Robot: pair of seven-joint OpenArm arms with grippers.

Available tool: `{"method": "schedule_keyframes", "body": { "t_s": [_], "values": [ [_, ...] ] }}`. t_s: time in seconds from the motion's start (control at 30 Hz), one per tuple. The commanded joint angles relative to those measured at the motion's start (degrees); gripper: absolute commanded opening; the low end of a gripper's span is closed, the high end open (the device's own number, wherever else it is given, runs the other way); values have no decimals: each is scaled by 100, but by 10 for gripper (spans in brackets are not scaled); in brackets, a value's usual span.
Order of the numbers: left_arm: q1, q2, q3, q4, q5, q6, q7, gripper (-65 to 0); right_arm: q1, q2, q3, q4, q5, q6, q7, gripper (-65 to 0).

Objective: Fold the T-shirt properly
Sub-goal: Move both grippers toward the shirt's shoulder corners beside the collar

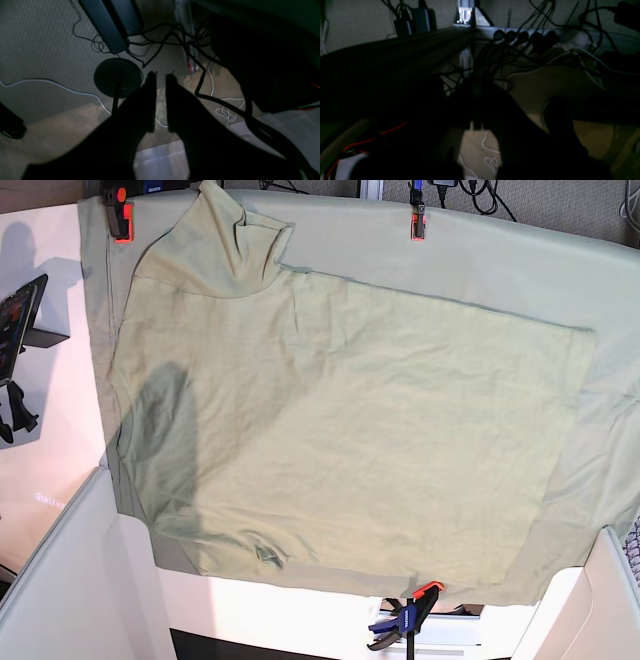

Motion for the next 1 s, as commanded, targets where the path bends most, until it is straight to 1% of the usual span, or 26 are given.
{"method": "schedule_keyframes", "body": {
  "t_s": [0.0,0.17,0.23,0.27,0.33,0.47,0.63,0.8,0.87,0.97],
  "values": [
    [7,15,4,20,-24,-22,31,-590,-22,17,9,42,24,4,72,-650],
    [9,13,4,20,-24,-24,15,-590,-24,33,9,61,24,4,72,-650],
    [15,11,4,20,-24,-33,-136,-590,-24,33,9,61,24,4,72,-650],
    [26,11,4,20,-24,-92,-243,-590,-31,33,9,61,24,7,72,-650],
    [81,11,4,22,-24,-321,-420,-590,-57,33,9,81,24,7,72,-650],
    [240,11,4,42,-24,-520,-800,-590,-216,33,9,249,24,7,72,-650],
    [516,-9,4,48,-24,-516,-1270,-590,-452,55,7,560,24,7,72,-650],
    [844,-153,2,411,-28,-514,-1436,-590,-704,85,-9,800,26,24,72,-650],
    [1012,-251,2,728,-72,-516,-1434,-593,-852,131,-9,962,26,173,68,-650],
    [1311,-452,0,1270,-365,-518,-1432,-605,-1182,273,-22,1349,39,621,68,-650]
  ]
}}
